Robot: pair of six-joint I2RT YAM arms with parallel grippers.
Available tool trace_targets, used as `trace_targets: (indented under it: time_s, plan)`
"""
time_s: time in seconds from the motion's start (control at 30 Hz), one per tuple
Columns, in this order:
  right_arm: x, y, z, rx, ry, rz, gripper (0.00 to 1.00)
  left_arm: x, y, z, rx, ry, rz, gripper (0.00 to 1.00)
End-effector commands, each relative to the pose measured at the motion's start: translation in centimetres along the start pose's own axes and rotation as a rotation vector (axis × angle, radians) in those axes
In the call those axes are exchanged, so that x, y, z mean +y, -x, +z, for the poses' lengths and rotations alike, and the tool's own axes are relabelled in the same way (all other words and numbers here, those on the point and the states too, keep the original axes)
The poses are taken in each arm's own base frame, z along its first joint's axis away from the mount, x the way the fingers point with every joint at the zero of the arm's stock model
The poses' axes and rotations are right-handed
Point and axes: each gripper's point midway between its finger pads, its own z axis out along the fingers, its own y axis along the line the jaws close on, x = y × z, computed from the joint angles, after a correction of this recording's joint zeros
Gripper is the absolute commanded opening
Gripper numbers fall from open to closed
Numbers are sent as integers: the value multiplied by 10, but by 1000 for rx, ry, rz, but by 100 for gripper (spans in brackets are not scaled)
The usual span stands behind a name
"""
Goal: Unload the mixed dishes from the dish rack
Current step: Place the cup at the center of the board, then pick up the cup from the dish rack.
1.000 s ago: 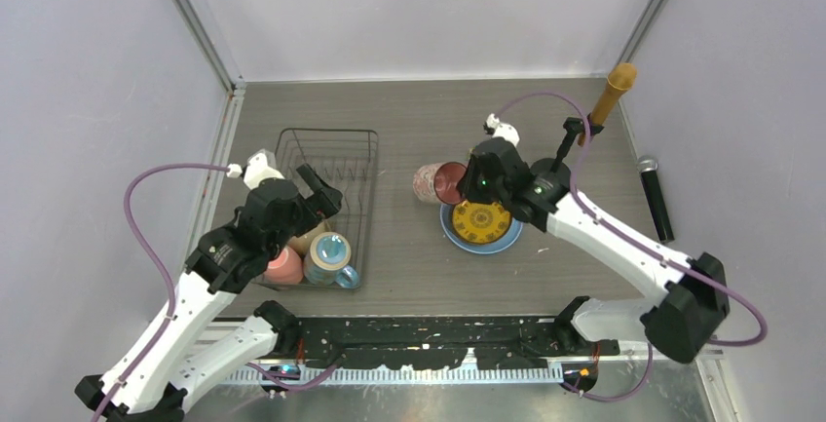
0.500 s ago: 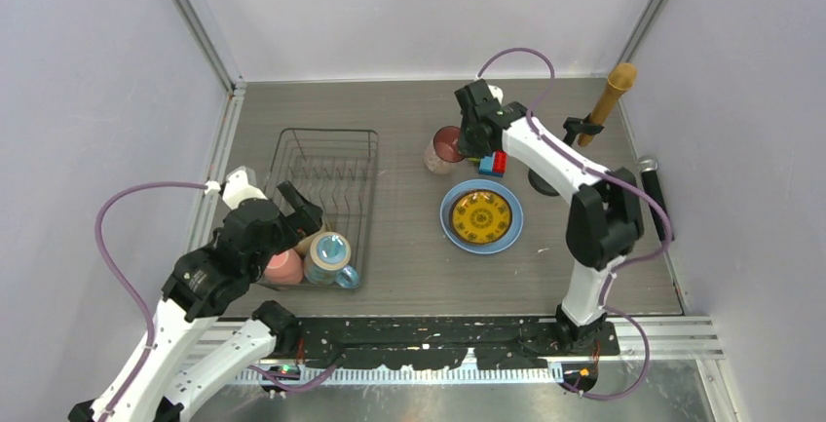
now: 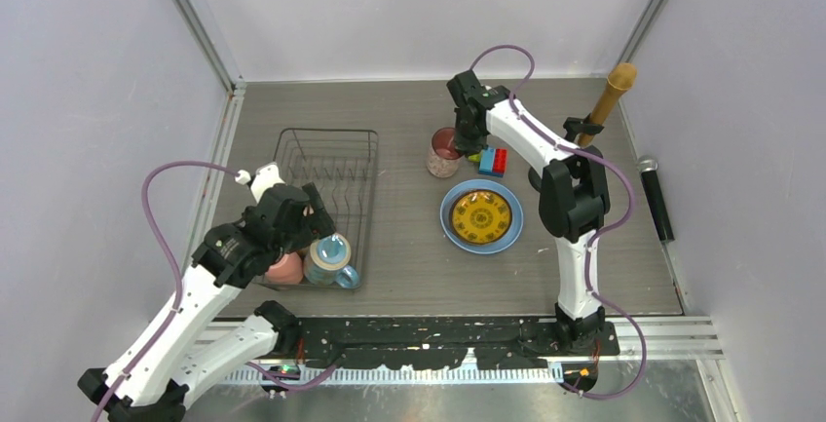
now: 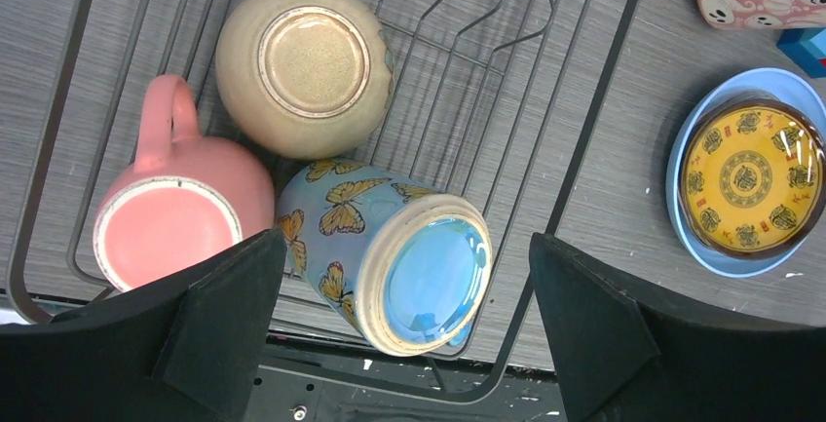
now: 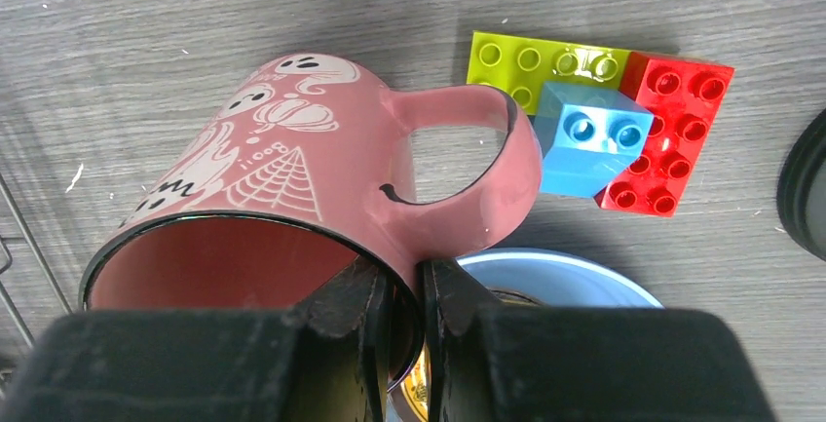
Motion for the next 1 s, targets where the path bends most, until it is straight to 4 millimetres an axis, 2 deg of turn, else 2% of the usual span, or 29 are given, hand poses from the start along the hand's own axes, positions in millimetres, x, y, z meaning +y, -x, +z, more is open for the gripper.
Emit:
trace_targets:
  time_s: [0.0, 0.1, 0.13, 0.2, 0.43, 0.47, 0.53, 0.6, 0.7, 0.73, 0.77, 0.8, 0.83, 0.87, 0.9, 0.93, 0.97]
  plan:
    - [7, 29, -33, -96, 32, 2, 7, -1, 1, -4, 1, -18, 20, 100]
    - [7, 29, -34, -96, 35, -3, 16, -1, -1, -3, 16, -11, 27, 100]
    - [8, 29, -34, -96, 40, -6, 25, -1, -2, -3, 20, -9, 31, 100]
    - [9, 32, -38, -108, 48, -10, 37, -1, -4, -2, 32, -6, 39, 100]
    - [18, 51, -66, -195, 118, 1, 59, -2, -10, 0, 66, -2, 65, 100]
    - [19, 54, -73, -211, 132, 3, 67, -3, -10, 0, 71, -7, 69, 100]
    - [22, 58, -86, -240, 167, 8, 95, -5, -12, 0, 83, -15, 78, 99]
    - [24, 60, -99, -270, 201, 18, 99, -5, -14, 1, 97, -12, 86, 100]
    - [29, 64, -118, -328, 269, 36, 100, -5, -18, 3, 121, 4, 94, 100]
    - [28, 58, -127, -336, 295, 37, 100, -4, -20, 5, 129, 11, 95, 100]
    - [33, 64, -136, -379, 332, 41, 100, -5, -21, 6, 134, 16, 95, 100]
    - [32, 54, -143, -391, 358, 35, 100, -5, -23, 7, 141, 19, 97, 100]
    - [35, 62, -168, -476, 411, 38, 100, -5, -24, 8, 146, 28, 98, 100]
    - [33, 48, -162, -472, 403, 22, 100, -4, -25, 8, 150, 38, 101, 100]
    - [35, 52, -185, -542, 439, 6, 100, -4, -25, 9, 154, 47, 103, 100]
    - [36, 37, -181, -538, 431, -20, 100, -5, -26, 9, 157, 52, 110, 100]
    - [33, 36, -198, -585, 444, -34, 100, -5, -27, 9, 162, 61, 121, 100]
